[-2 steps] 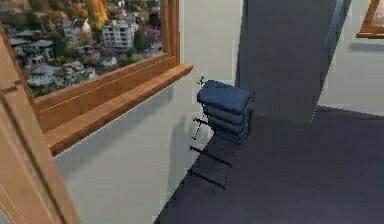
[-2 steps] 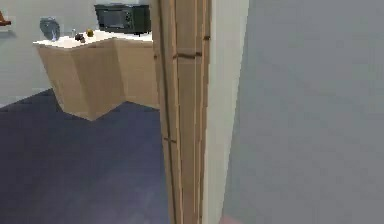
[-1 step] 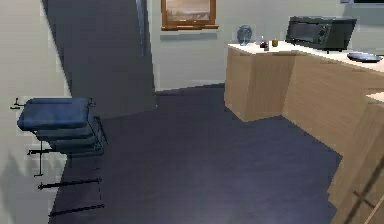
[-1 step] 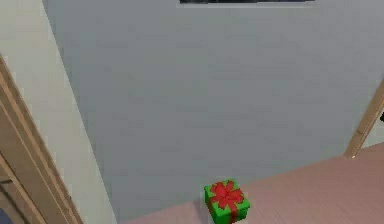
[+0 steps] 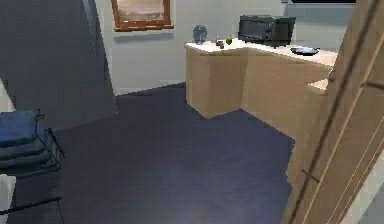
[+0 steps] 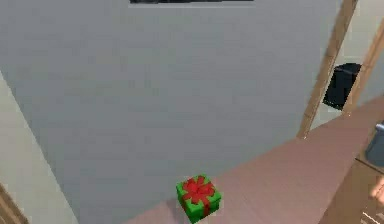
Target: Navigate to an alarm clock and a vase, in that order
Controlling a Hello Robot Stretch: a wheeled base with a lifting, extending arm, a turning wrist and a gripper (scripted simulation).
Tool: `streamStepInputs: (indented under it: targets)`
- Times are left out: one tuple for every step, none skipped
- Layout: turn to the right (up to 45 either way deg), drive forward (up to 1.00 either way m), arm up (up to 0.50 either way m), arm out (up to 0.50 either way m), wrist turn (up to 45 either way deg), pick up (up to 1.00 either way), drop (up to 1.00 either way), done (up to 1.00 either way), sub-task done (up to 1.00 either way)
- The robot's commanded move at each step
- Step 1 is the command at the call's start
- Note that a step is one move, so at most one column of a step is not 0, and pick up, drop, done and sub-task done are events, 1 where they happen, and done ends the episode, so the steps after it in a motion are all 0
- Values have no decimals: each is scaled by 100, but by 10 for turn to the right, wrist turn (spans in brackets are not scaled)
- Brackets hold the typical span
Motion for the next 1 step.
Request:
streamStepInputs:
  targets:
    - [0, 55, 0, 0, 0, 0, 0, 0, 0]
